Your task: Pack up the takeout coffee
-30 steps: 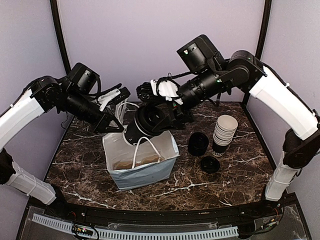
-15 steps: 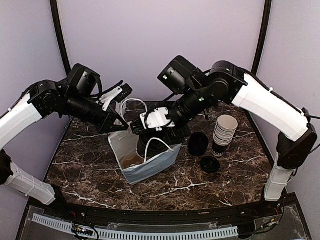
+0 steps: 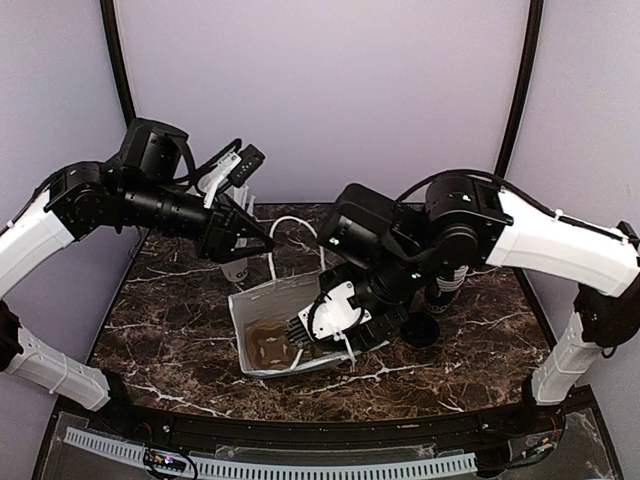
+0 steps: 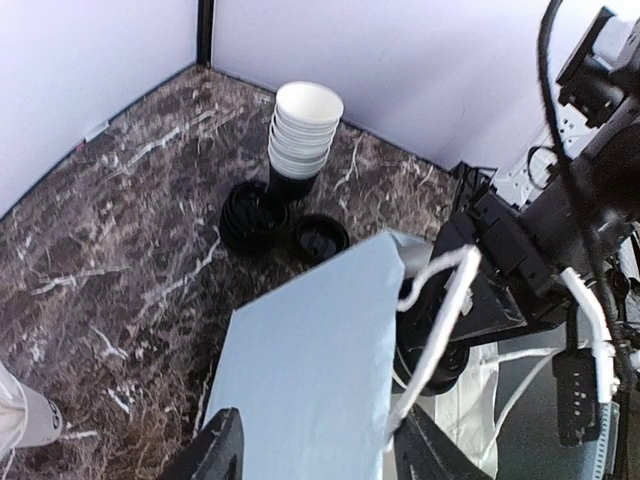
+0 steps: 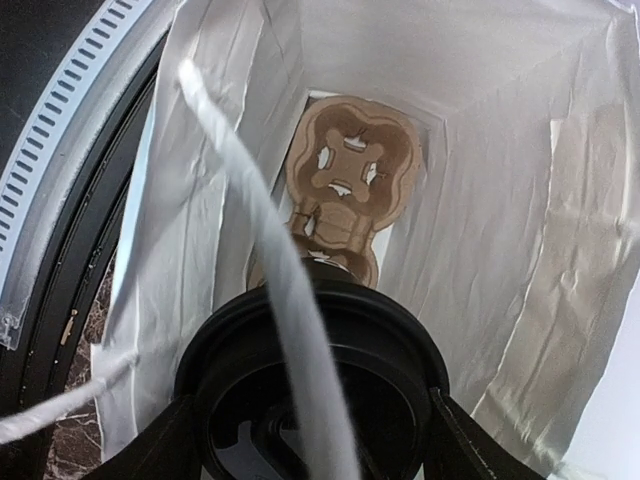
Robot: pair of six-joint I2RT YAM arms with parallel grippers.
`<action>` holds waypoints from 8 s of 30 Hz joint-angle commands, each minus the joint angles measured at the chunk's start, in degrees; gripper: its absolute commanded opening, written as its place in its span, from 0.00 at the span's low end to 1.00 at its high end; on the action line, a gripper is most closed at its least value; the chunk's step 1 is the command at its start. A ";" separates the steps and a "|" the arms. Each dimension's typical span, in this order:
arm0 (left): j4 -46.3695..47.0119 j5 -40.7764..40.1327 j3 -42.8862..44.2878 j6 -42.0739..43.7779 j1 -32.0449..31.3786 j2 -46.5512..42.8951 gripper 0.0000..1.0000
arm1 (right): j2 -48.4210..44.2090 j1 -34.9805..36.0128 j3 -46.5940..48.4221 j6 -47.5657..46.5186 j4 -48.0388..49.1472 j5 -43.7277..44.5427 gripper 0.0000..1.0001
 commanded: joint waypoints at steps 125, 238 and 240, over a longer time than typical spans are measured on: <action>39.35 19.09 -24.80 -5.30 6.81 31.44 0.50 | -10.11 -0.42 -39.22 -9.26 32.99 5.33 0.51; 11.34 2.92 -3.40 2.28 -22.47 4.59 0.49 | -34.53 7.91 -55.84 -11.57 34.91 16.39 0.46; 14.21 2.56 -5.00 2.67 -22.42 2.63 0.52 | -36.71 8.17 -57.27 -13.36 36.57 16.74 0.46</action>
